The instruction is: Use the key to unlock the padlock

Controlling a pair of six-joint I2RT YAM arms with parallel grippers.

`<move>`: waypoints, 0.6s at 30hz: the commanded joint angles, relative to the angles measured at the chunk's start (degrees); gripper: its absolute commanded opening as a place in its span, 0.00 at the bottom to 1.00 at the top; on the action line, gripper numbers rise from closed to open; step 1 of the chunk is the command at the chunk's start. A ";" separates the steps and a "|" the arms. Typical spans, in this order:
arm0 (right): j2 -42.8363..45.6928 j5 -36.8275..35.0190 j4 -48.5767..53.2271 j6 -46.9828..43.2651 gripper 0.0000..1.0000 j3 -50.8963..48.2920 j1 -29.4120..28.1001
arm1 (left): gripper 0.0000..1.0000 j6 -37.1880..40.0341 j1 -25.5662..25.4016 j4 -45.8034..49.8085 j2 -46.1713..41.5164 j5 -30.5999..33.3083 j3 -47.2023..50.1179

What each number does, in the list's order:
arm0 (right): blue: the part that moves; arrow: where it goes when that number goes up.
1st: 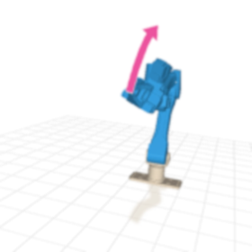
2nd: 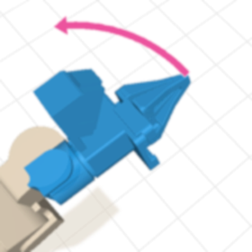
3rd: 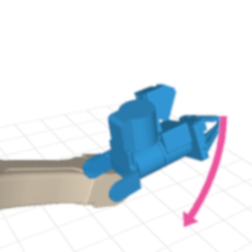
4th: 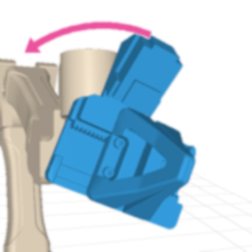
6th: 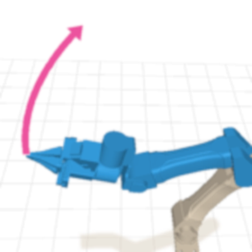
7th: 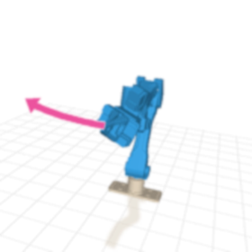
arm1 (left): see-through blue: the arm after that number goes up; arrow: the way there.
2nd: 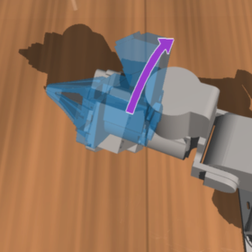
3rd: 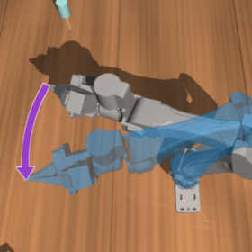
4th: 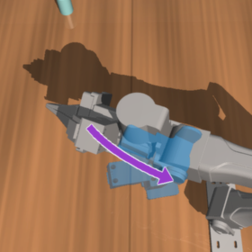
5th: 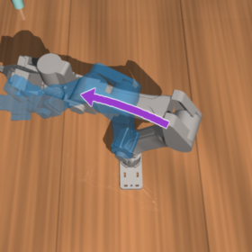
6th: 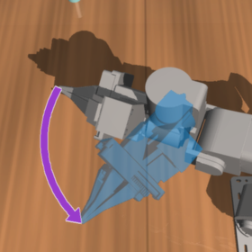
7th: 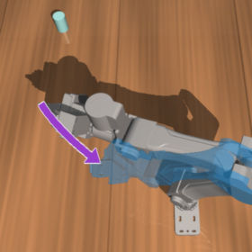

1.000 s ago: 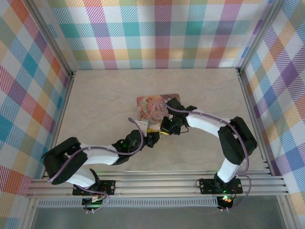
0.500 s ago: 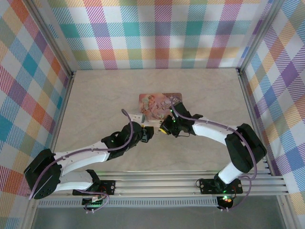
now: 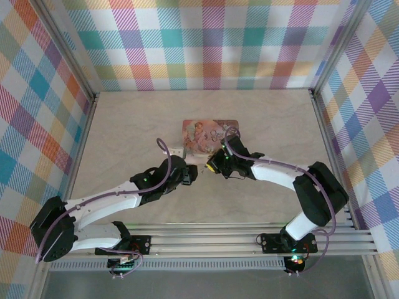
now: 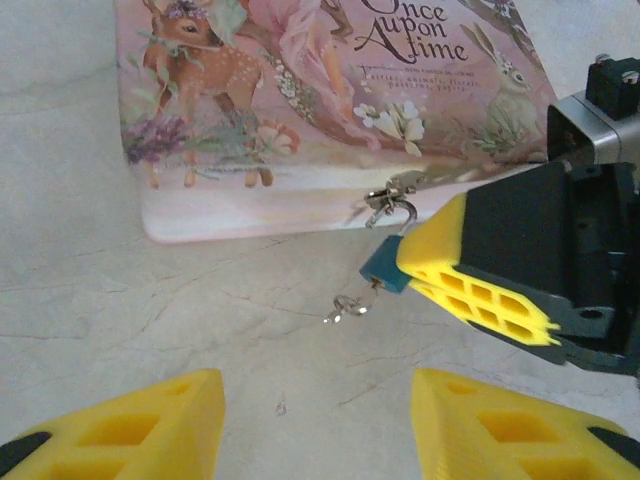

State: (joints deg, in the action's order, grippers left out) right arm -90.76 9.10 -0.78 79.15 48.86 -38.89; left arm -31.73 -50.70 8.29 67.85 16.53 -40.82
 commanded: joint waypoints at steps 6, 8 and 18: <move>-2.45 -4.60 -2.77 6.81 0.00 -2.77 -1.59 | 0.52 -0.60 1.72 7.13 -4.01 -0.28 -2.70; -1.94 -6.50 -3.61 8.86 0.00 -3.65 -2.57 | 0.52 -0.58 2.06 9.95 -5.10 -0.99 -2.92; 4.85 -16.82 3.21 12.84 0.00 -3.85 -7.64 | 0.52 -2.31 2.62 17.23 -11.76 -4.42 -3.48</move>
State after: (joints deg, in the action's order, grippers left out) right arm -88.86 -3.27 -0.82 89.25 45.67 -45.58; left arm -32.62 -48.69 21.52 58.24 13.54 -42.39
